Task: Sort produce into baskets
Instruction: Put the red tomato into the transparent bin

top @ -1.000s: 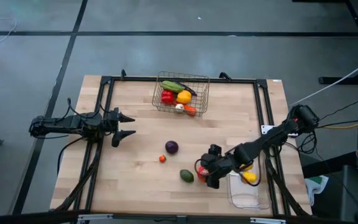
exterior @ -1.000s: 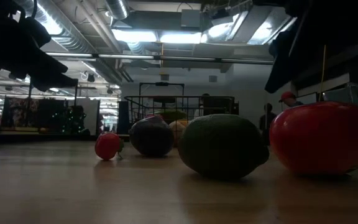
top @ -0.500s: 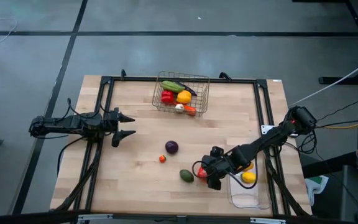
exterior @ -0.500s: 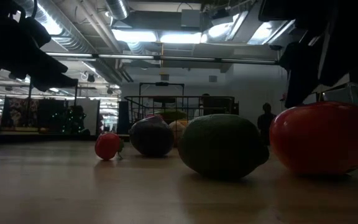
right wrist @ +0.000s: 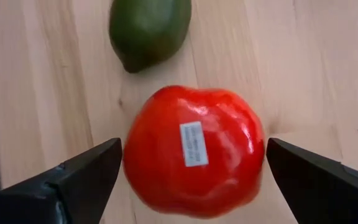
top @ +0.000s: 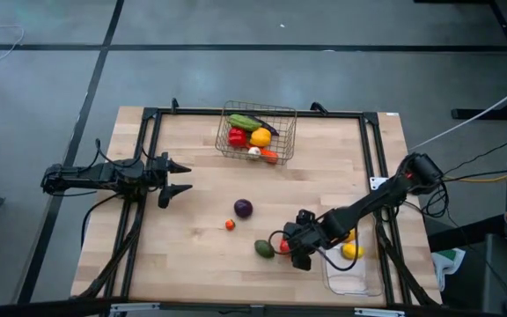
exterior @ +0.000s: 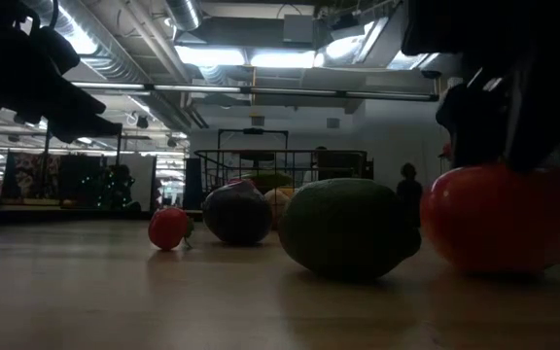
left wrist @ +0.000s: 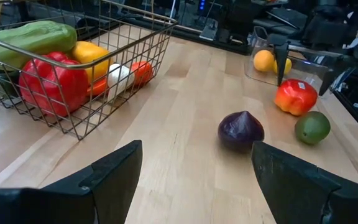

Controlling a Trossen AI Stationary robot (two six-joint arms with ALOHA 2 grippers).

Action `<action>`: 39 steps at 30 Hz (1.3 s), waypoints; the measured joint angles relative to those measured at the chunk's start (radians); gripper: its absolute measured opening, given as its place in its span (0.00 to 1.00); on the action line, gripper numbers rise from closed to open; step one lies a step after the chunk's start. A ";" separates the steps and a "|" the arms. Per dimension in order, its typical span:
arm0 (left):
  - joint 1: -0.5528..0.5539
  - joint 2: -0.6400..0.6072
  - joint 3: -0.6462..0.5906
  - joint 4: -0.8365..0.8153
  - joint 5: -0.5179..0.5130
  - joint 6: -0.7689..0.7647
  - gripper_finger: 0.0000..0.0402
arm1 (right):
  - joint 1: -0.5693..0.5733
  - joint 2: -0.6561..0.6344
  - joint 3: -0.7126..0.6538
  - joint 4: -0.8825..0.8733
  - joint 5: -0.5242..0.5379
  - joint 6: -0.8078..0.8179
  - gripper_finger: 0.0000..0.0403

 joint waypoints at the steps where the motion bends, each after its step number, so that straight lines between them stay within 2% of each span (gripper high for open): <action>1: 0.000 0.000 0.000 0.000 0.000 0.000 0.74 | 0.000 0.003 0.000 -0.002 -0.002 0.000 0.99; 21: 0.000 0.000 0.000 0.000 0.000 0.000 0.74 | -0.008 0.019 0.000 0.008 -0.010 -0.003 0.98; 32: 0.000 0.000 0.000 0.000 0.000 0.000 0.74 | -0.008 0.019 0.000 0.028 -0.028 -0.003 0.76; 39: 0.000 0.000 0.000 0.000 0.000 0.000 0.74 | -0.007 0.019 0.000 0.028 -0.028 -0.003 0.77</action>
